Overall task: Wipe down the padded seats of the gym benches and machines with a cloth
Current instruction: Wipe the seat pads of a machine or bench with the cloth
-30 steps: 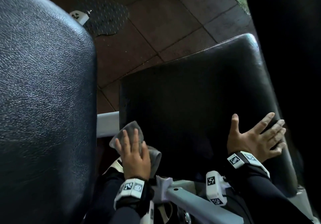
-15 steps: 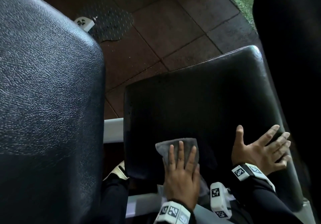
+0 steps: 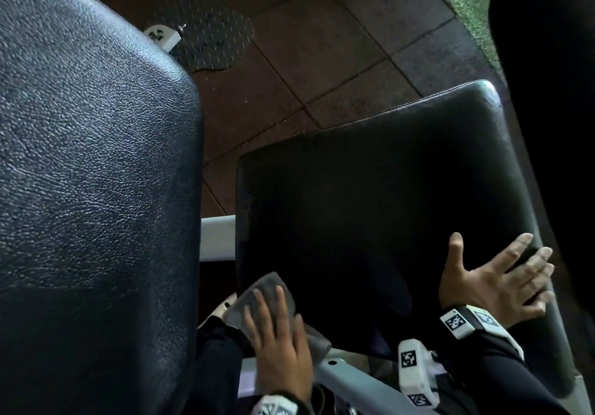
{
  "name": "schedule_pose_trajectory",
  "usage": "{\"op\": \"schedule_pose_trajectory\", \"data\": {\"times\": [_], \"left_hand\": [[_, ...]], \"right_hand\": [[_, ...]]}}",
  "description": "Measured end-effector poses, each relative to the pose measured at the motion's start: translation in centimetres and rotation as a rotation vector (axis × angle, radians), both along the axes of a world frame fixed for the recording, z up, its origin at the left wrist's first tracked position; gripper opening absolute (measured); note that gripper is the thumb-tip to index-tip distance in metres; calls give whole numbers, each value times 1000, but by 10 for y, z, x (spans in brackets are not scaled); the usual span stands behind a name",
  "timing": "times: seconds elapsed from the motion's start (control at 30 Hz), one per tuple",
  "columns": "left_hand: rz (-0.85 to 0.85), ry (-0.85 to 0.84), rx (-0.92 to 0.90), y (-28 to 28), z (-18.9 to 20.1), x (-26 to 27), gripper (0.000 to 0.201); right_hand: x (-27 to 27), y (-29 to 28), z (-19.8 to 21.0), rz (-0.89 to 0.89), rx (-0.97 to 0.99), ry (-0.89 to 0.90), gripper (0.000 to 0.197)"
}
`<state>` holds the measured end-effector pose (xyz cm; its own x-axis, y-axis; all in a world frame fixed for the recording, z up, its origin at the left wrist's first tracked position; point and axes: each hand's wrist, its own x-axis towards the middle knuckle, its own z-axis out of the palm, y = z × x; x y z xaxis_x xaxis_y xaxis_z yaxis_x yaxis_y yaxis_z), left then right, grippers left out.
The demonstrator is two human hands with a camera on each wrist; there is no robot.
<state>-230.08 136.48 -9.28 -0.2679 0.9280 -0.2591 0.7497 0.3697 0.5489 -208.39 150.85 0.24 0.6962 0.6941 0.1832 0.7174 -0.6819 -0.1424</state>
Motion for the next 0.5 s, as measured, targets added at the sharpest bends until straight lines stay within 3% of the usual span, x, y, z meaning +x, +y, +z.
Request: {"op": "schedule_pose_trajectory", "data": {"times": [0.17,0.37,0.5], "left_hand": [[-347,4,-38,-7,14,49,55],[-306,-51,14,54,36,37,52],[-219,-13,-5,84,18,-5,52]], "right_hand": [[-1,0,1,-12,-20,8,88],[-1,0,2,-12,-25,7,88],[-1,0,1,-5,-16,1,87]]}}
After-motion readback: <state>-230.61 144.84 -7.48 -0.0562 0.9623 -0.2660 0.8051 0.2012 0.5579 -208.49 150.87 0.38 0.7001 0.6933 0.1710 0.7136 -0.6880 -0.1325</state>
